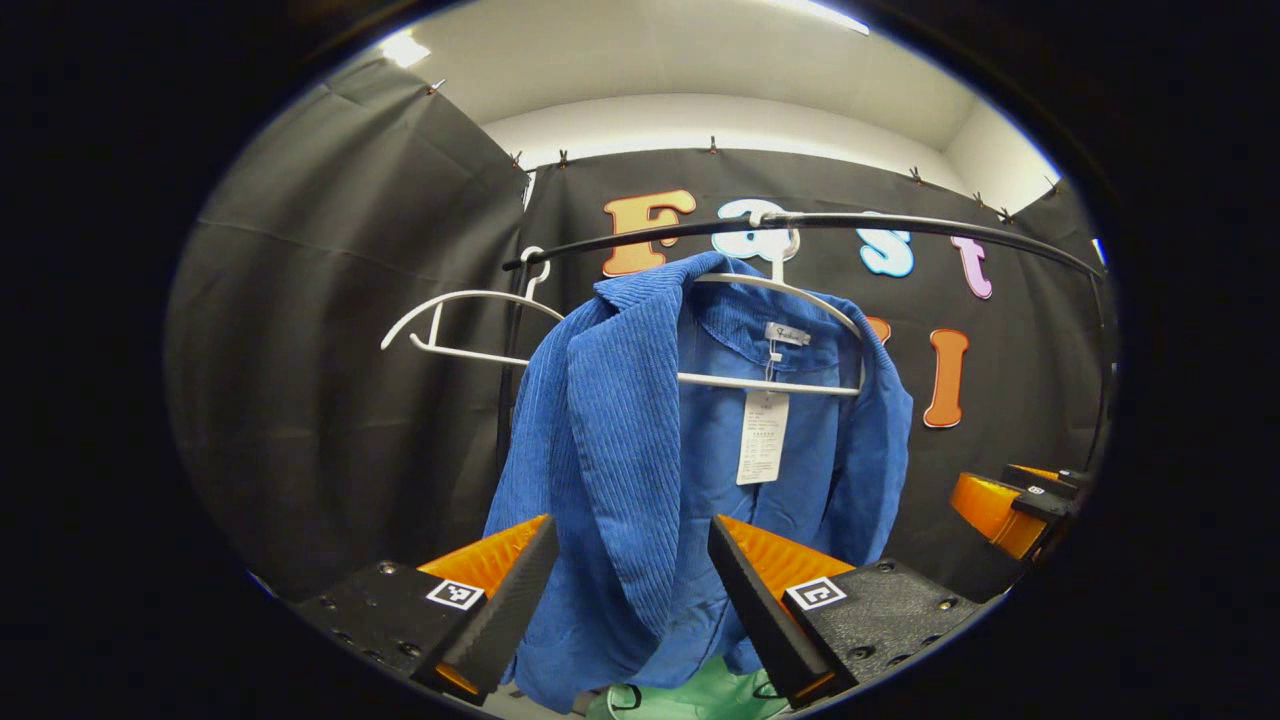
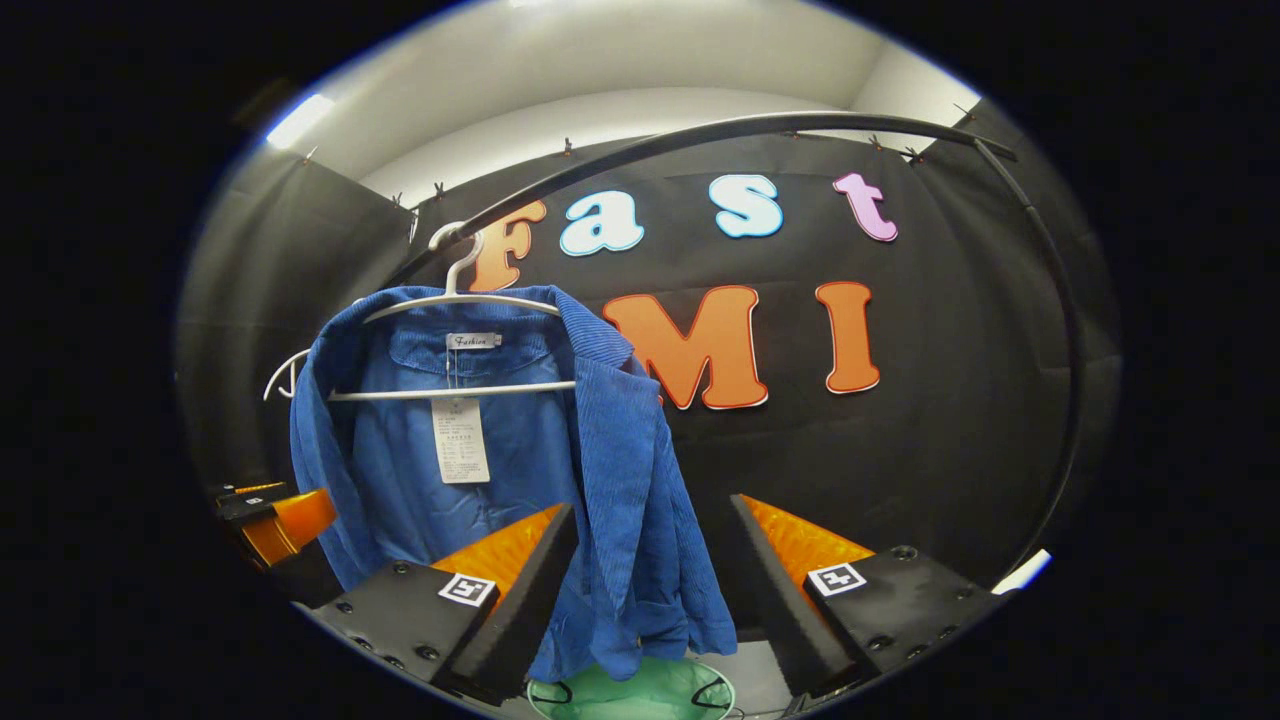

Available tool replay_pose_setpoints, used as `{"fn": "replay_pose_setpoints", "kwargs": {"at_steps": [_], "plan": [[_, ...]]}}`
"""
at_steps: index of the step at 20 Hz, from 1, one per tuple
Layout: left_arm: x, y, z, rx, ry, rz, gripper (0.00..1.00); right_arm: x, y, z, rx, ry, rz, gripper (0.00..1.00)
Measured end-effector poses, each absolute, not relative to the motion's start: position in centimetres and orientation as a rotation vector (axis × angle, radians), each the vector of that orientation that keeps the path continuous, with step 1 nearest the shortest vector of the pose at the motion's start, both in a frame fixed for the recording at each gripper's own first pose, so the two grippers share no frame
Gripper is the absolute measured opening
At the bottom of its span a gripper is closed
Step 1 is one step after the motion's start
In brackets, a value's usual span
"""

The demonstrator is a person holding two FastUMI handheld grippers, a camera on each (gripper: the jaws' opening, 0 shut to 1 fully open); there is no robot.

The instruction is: Grasp the clothes on the hanger with both hands and then place them into the laundry hamper below.

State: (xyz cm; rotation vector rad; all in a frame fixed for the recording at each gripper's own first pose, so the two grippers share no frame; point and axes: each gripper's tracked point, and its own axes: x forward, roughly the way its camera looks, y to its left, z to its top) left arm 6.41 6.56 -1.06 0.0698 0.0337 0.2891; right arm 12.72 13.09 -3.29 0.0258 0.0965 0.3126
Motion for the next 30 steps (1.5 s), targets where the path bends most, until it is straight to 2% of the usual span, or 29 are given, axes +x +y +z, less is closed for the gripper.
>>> {"fn": "replay_pose_setpoints", "kwargs": {"at_steps": [1,4,5,6,7,9,10,11,12,13,16,17,19,20,21,24,25,26,30], "plan": [[6.8,6.7,-0.9,0.071,0.031,0.295,0.95,13.4,13.8,-3.5,0.033,0.101,0.322,0.98],[7.9,7.0,-0.9,0.062,0.033,0.303,0.95,15.4,15.7,-4.4,0.048,0.132,0.351,0.98],[8.3,7.2,-0.8,0.059,0.032,0.306,0.95,16.0,16.3,-4.8,0.053,0.145,0.362,0.89],[8.6,7.4,-0.6,0.061,0.027,0.312,0.91,16.6,16.9,-5.2,0.059,0.155,0.37,0.98],[8.8,7.5,-0.4,0.07,0.02,0.318,0.94,17.3,17.2,-5.4,0.066,0.166,0.373,0.89],[9.5,7.9,0.0,0.086,0.01,0.328,0.9,18.7,17.9,-6.1,0.076,0.182,0.377,0.89],[9.7,8.0,0.0,0.088,0.007,0.329,0.94,19.4,18.3,-6.5,0.081,0.195,0.385,0.9],[10.0,8.1,0.1,0.086,0.005,0.33,0.94,20.2,18.6,-6.7,0.082,0.203,0.392,0.78],[10.2,8.2,0.1,0.082,0.005,0.329,0.9,20.8,19.1,-6.8,0.09,0.204,0.407,0.77],[10.4,8.2,0.0,0.082,0.009,0.328,0.93,21.3,19.6,-6.9,0.094,0.209,0.423,0.76],[11.2,8.4,-0.3,0.097,0.023,0.317,0.84,22.6,20.3,-7.7,0.13,0.25,0.451,0.49],[11.3,8.4,-0.4,0.107,0.023,0.312,0.78,23.0,20.2,-7.9,0.138,0.256,0.447,0.41],[11.5,8.7,-0.2,0.118,0.022,0.317,0.63,23.6,19.7,-7.9,0.158,0.278,0.432,0.11],[11.5,8.6,-0.1,0.112,0.021,0.314,0.46,23.6,19.9,-8.1,0.179,0.3,0.452,0.1],[11.6,8.3,0.0,0.104,0.024,0.296,0.45,23.6,20.1,-8.0,0.202,0.317,0.475,0.1],[11.5,8.8,0.5,0.114,0.025,0.292,0.1,23.8,20.4,-7.0,0.304,0.311,0.539,0.1],[11.2,8.7,0.7,0.111,0.024,0.29,0.05,23.3,20.8,-6.2,0.37,0.315,0.587,0.07],[10.8,8.7,1.0,0.101,0.024,0.293,0.07,23.2,20.9,-5.7,0.418,0.318,0.616,0.07],[10.1,9.4,2.6,0.064,0.044,0.287,0.01,23.7,20.2,-4.3,0.557,0.369,0.674,0.07]]}}
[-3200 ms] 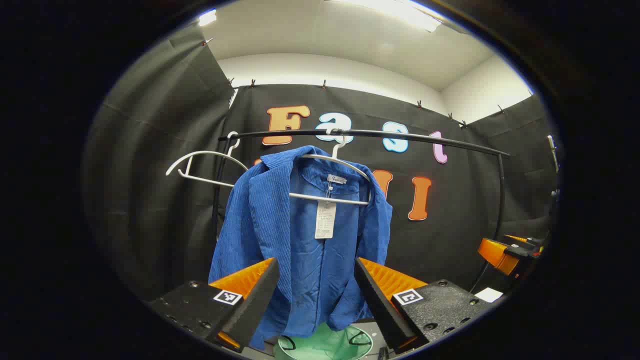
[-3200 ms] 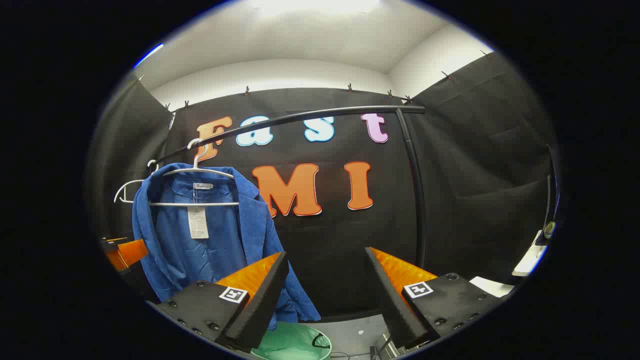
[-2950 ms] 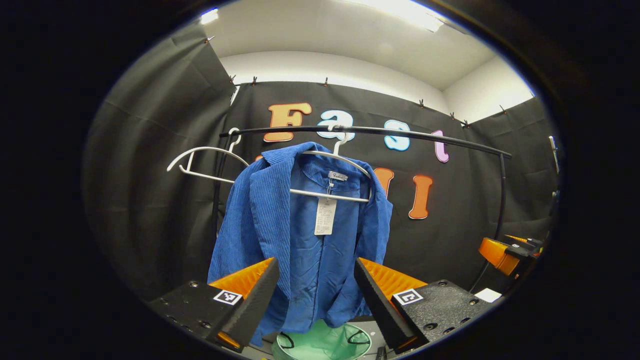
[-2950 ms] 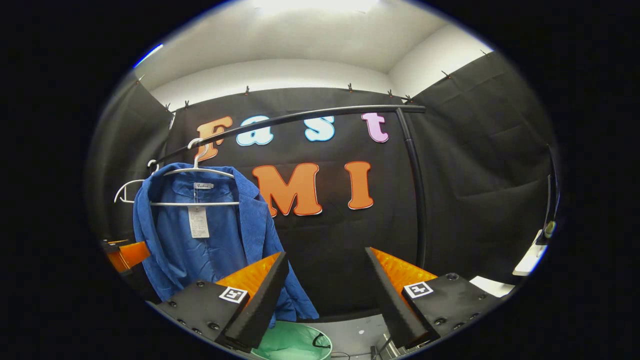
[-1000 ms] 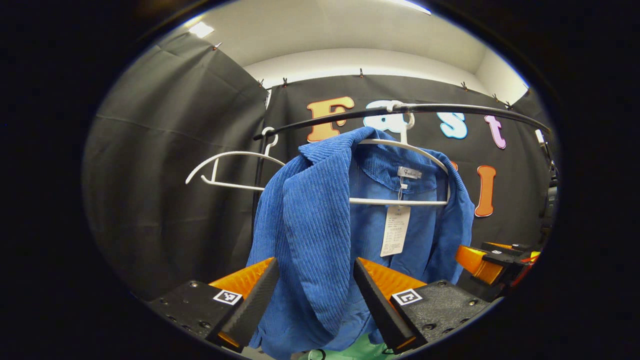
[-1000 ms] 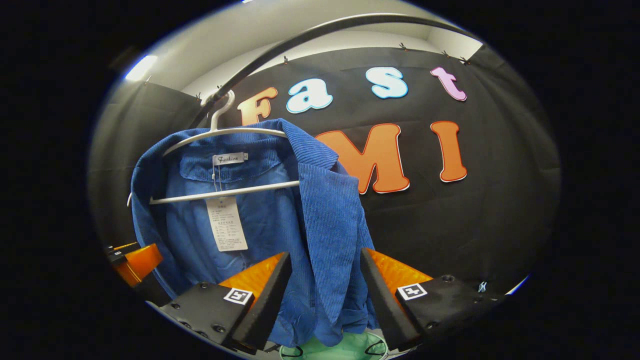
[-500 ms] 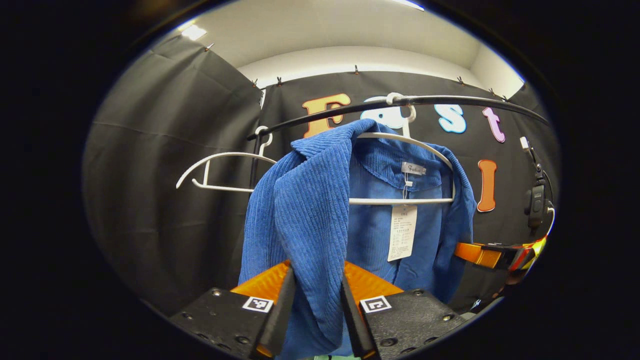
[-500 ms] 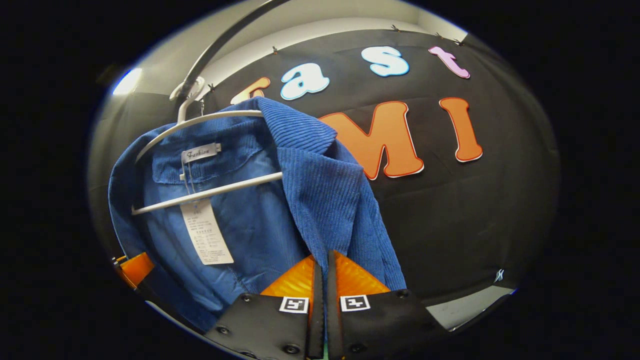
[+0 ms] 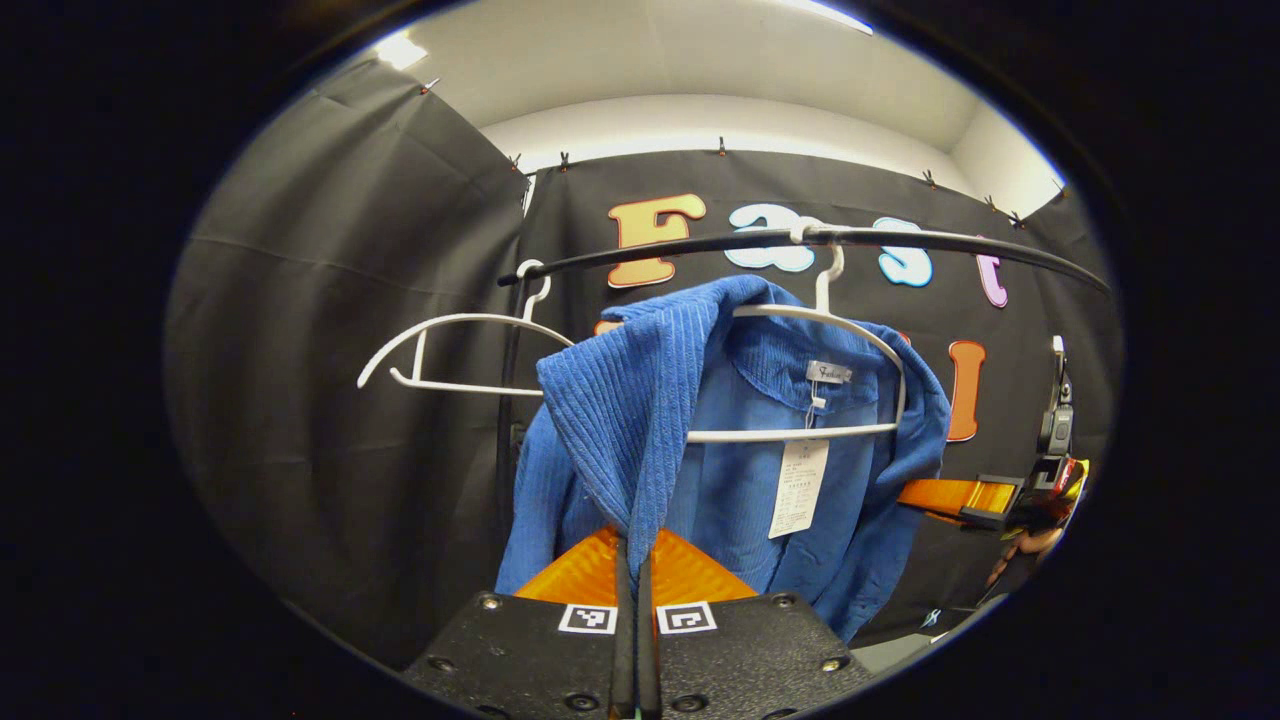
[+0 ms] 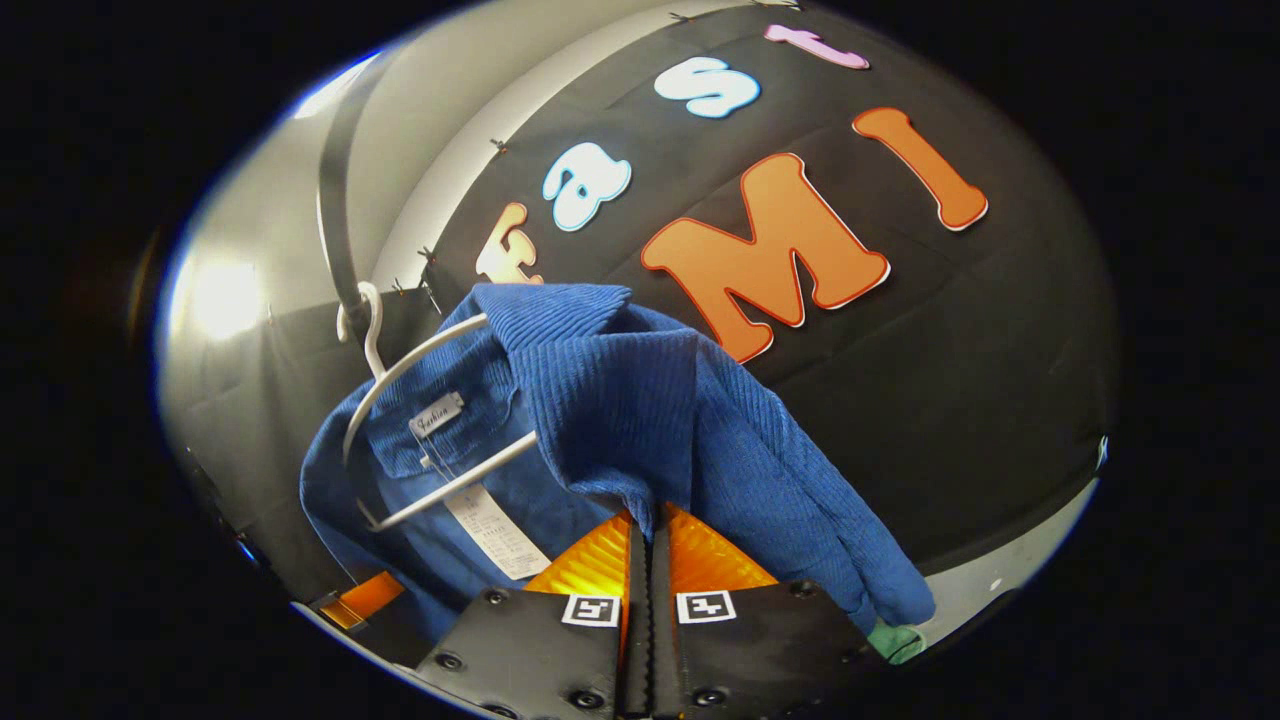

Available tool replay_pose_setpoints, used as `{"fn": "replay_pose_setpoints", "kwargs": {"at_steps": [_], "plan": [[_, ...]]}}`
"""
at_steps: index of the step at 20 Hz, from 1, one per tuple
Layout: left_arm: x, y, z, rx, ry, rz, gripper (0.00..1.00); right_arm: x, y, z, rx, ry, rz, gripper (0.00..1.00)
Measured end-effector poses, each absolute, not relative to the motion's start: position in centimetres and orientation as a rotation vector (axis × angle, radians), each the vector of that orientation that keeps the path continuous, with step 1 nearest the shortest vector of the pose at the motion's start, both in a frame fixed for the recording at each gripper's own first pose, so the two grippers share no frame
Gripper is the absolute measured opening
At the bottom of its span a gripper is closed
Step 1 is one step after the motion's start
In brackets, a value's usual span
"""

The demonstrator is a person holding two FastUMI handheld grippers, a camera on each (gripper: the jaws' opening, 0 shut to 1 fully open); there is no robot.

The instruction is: Grasp the clothes on the hanger with both hands and then place them into the laundry hamper below.

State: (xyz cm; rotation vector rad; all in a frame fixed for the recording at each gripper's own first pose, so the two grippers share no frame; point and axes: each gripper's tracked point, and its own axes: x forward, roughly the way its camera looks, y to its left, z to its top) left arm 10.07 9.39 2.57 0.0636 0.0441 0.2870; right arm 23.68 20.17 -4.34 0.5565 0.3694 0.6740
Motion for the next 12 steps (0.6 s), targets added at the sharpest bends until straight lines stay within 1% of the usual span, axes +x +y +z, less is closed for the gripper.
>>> {"fn": "replay_pose_setpoints", "kwargs": {"at_steps": [5,8,9,10,12], "plan": [[8.9,11.2,5.8,0.068,0.043,0.294,0.0,23.8,19.0,-1.4,0.691,0.386,0.728,0.07],[8.5,12.4,8.5,0.075,0.013,0.298,0.0,24.5,18.4,0.6,0.783,0.363,0.743,0.07],[8.6,12.8,9.4,0.081,0.004,0.297,0.02,24.7,18.4,1.3,0.801,0.352,0.746,0.07],[8.7,13.0,10.0,0.085,-0.001,0.292,0.0,25.0,18.3,1.9,0.807,0.346,0.748,0.07],[8.8,13.6,11.3,0.089,-0.009,0.283,0.0,25.3,18.0,2.8,0.821,0.33,0.758,0.07]]}}
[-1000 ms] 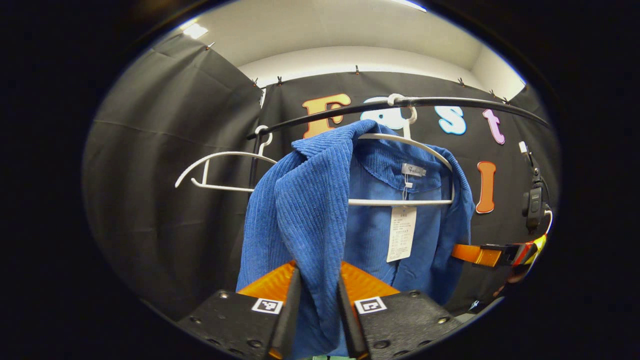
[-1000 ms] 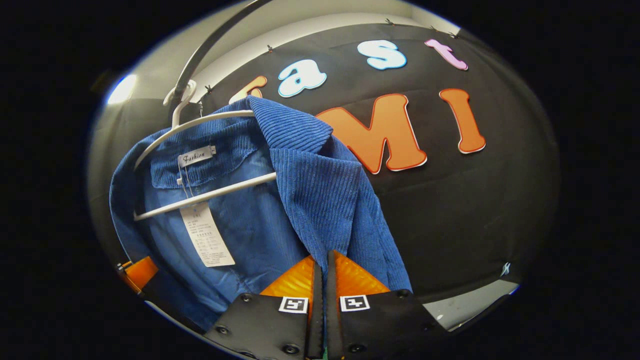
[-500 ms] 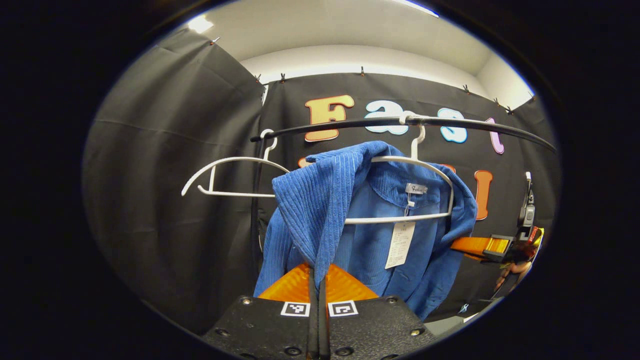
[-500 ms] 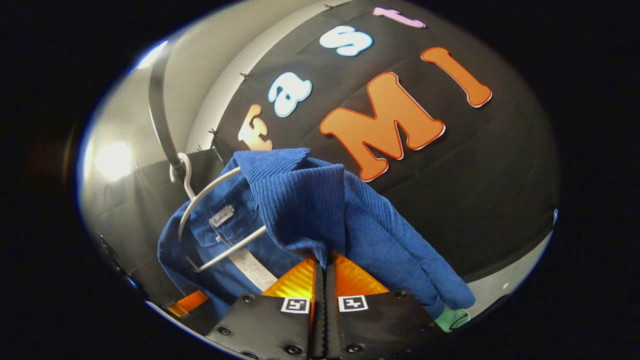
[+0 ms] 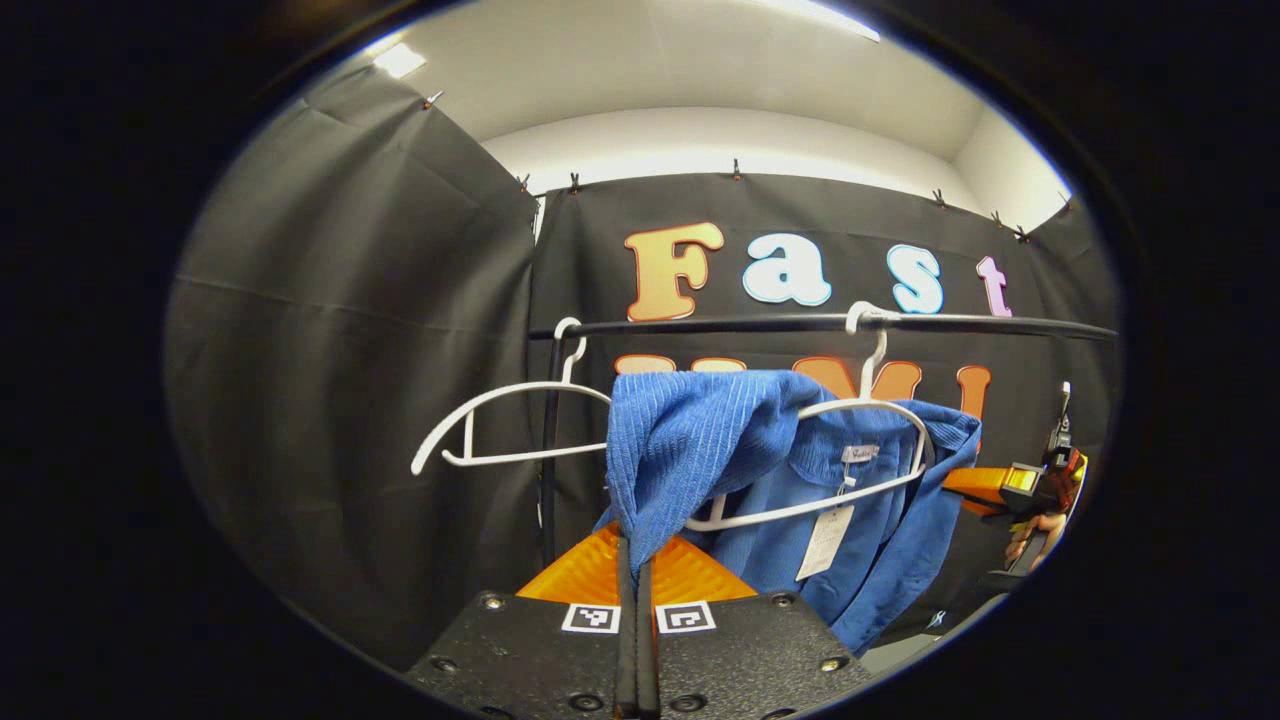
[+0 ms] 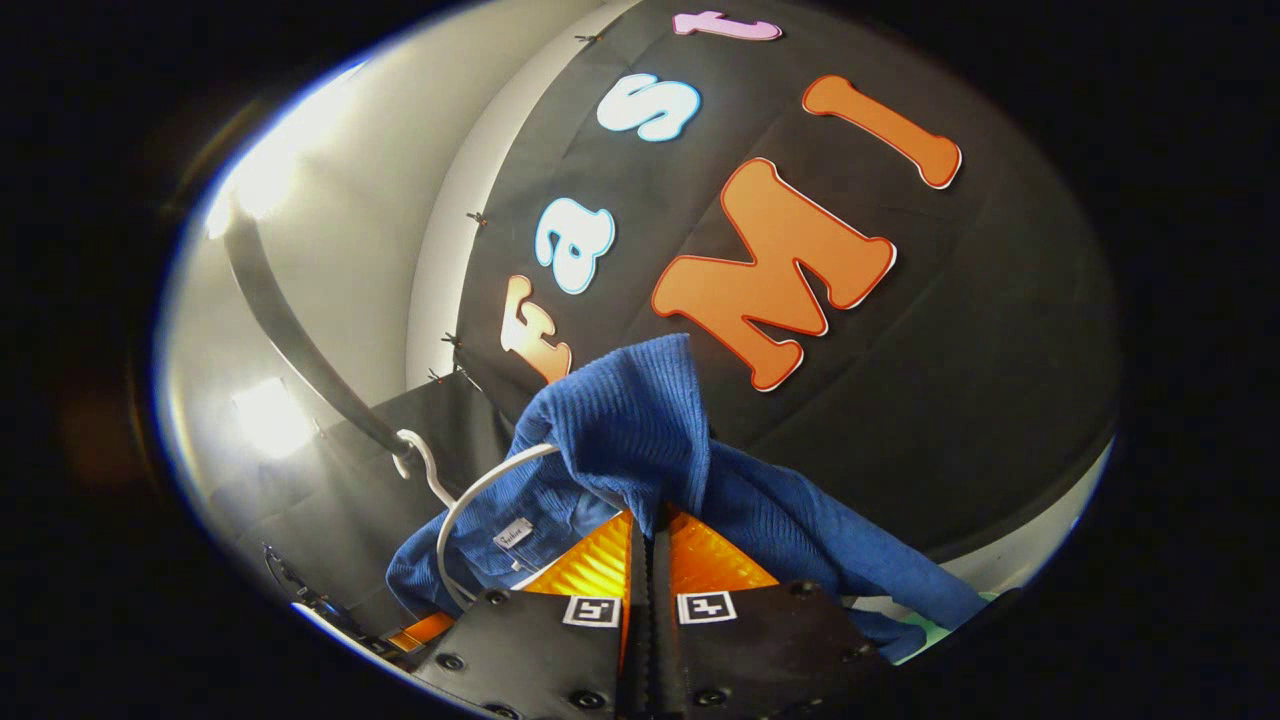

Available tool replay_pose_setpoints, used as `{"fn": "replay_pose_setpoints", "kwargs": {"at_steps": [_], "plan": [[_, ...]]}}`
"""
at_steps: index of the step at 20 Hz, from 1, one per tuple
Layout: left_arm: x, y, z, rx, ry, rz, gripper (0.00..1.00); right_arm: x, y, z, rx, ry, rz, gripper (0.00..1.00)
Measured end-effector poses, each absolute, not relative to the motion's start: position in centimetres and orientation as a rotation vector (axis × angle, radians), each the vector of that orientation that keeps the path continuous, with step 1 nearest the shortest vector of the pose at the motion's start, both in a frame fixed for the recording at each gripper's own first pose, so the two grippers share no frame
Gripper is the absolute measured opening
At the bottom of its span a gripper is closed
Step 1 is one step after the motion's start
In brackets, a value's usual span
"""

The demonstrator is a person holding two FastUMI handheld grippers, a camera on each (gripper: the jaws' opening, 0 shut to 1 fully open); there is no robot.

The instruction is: Grasp the clothes on the hanger with both hands and then place them into the laundry hamper below.

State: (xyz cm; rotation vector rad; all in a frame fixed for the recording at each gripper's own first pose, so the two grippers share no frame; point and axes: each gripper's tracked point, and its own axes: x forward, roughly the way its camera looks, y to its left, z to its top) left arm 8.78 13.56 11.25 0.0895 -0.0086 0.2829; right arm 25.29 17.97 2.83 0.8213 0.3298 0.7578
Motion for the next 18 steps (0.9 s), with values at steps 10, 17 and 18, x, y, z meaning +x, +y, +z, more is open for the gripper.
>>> {"fn": "replay_pose_setpoints", "kwargs": {"at_steps": [10,17,18], "plan": [[9.3,19.3,14.7,0.063,-0.033,0.272,0.0,29.6,14.5,4.2,0.978,0.299,0.674,0.07],[11.8,23.1,13.5,0.102,0.011,0.287,0.0,32.5,11.3,3.1,0.967,0.289,0.549,0.07],[12.2,23.4,12.9,0.069,0.018,0.284,0.0,32.8,11.0,2.9,0.966,0.291,0.537,0.07]]}}
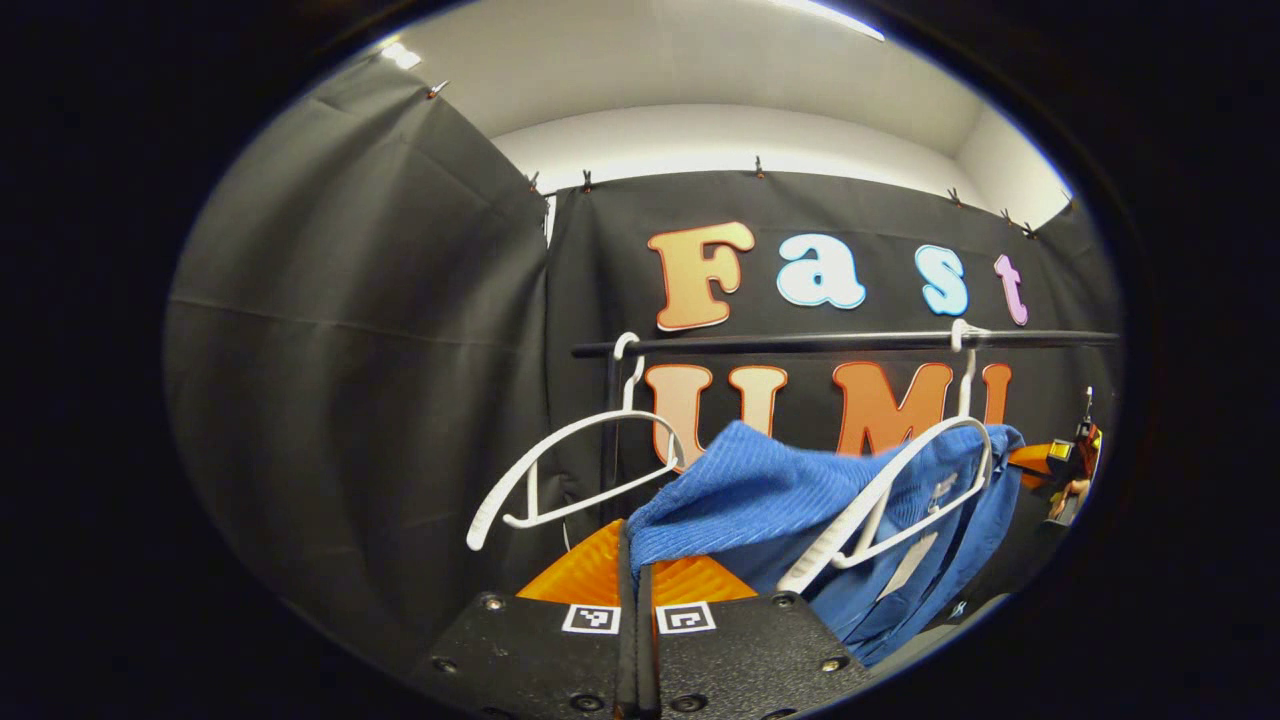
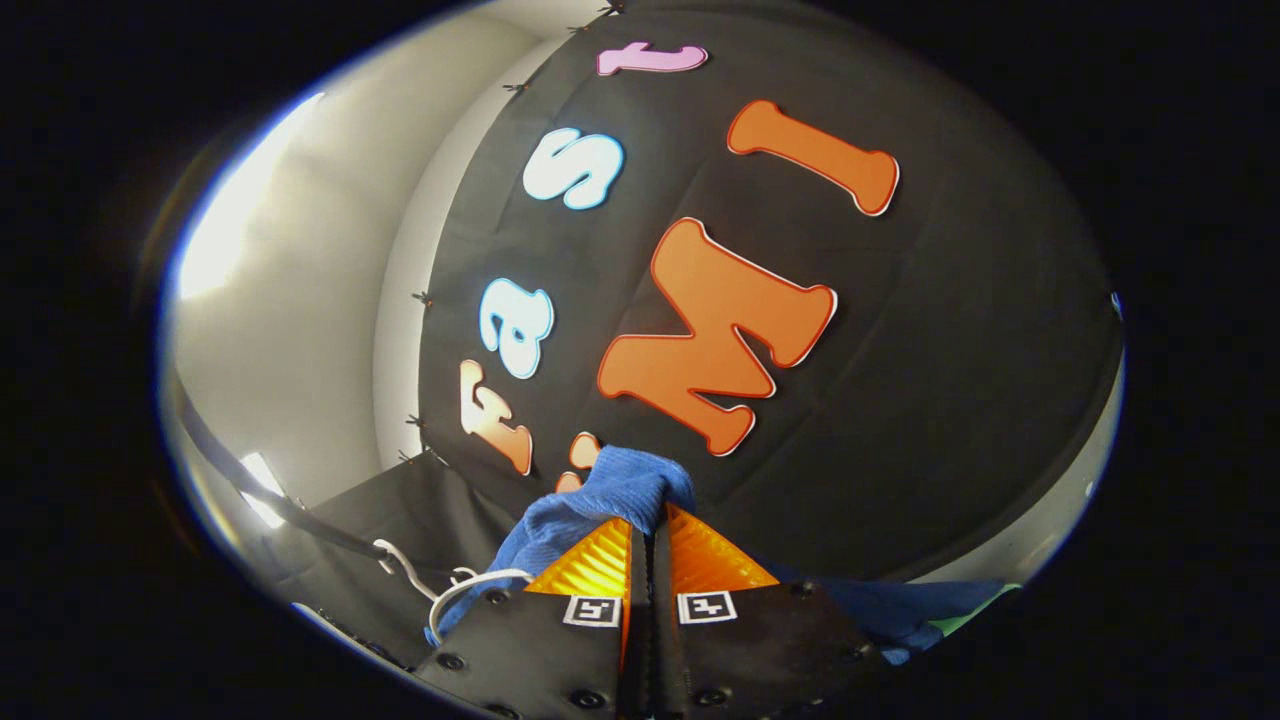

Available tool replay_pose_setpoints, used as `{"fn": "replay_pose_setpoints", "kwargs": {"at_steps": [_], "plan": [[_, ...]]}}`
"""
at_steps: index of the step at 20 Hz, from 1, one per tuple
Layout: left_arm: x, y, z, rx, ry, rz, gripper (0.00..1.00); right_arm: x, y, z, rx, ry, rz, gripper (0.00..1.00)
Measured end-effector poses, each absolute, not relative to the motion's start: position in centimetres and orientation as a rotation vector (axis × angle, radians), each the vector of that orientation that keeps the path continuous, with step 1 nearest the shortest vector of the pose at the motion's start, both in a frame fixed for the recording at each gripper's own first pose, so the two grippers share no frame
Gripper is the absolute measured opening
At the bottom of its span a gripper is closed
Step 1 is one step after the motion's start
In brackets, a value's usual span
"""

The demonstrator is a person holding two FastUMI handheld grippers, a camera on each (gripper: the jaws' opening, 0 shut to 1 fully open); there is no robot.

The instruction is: Grasp the clothes on the hanger with both hands and then place them into the laundry hamper below.

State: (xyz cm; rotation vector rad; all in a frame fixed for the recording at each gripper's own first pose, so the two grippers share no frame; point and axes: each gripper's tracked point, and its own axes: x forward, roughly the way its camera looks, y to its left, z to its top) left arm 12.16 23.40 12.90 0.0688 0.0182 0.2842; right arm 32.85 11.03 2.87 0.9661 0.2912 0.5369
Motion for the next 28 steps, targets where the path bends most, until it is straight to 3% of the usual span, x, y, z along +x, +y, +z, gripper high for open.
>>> {"fn": "replay_pose_setpoints", "kwargs": {"at_steps": [12,18,28], "plan": [[12.5,22.7,3.5,0.068,0.194,0.245,0.0,31.5,10.3,-7.1,0.776,0.45,0.398,0.07],[10.9,22.0,-1.5,0.017,0.286,0.256,0.0,27.9,10.3,-10.1,0.693,0.508,0.366,0.07],[10.1,15.7,-6.9,0.004,0.384,0.138,0.0,21.2,12.0,-13.7,0.552,0.582,0.356,0.07]]}}
